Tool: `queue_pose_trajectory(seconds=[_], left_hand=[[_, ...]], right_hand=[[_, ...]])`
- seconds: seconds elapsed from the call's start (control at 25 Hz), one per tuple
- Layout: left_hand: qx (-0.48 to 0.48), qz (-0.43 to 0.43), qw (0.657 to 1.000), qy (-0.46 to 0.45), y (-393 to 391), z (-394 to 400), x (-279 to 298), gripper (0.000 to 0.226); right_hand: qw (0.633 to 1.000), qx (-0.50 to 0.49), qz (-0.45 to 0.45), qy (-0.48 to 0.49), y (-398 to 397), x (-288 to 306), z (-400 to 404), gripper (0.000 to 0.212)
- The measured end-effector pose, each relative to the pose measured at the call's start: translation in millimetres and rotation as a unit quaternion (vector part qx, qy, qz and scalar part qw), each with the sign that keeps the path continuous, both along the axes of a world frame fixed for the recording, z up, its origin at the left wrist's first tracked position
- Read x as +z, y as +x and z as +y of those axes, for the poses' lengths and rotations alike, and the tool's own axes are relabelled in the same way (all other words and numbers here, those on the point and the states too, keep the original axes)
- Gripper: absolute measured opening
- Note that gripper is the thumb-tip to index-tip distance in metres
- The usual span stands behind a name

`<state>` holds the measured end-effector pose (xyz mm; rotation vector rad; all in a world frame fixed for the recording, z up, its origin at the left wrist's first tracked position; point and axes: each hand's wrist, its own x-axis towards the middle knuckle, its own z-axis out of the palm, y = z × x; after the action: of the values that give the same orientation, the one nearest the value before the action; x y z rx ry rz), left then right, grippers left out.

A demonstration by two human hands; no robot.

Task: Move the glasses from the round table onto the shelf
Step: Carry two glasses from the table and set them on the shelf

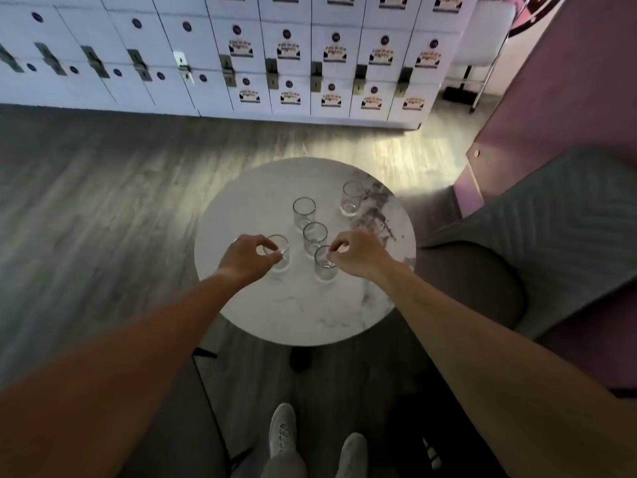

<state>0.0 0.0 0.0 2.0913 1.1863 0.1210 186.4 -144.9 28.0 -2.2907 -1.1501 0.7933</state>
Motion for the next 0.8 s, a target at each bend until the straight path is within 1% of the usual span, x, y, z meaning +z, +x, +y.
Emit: queue_pose_trajectory(seconds=[0.08, 0.2, 0.28, 0.36, 0.52, 0.6, 0.72, 0.8], left_hand=[[-0.026, 0.014, 0.999, 0.015, 2, 11, -13, 0.031], [-0.046, 0.032, 0.998, -0.004, 3, 22, -33, 0.036], [-0.056, 0.035, 0.998, -0.013, 6, 29, -46, 0.038], [-0.07, 0.036, 0.997, -0.017, 8, 36, -58, 0.036], [-0.087, 0.026, 0.996, 0.005, 11, 42, -77, 0.026], [-0.09, 0.019, 0.995, 0.026, 13, 43, -84, 0.022], [-0.094, 0.012, 0.995, 0.043, 14, 43, -88, 0.016], [-0.117, 0.006, 0.992, 0.043, 12, 40, -85, 0.012]], right_hand=[[1.0, -0.015, -0.012, -0.024, -3, -14, 5, 0.017], [0.998, -0.024, -0.009, -0.064, -9, -38, 6, 0.024], [0.996, -0.014, -0.029, -0.088, -10, -52, 10, 0.03], [0.993, -0.017, -0.053, -0.099, -11, -67, 15, 0.029], [0.991, -0.042, -0.103, -0.072, -17, -89, 20, 0.021], [0.989, -0.054, -0.131, -0.05, -21, -95, 21, 0.025], [0.988, -0.07, -0.134, -0.014, -29, -99, 17, 0.027], [0.988, -0.083, -0.127, -0.011, -31, -95, 9, 0.026]])
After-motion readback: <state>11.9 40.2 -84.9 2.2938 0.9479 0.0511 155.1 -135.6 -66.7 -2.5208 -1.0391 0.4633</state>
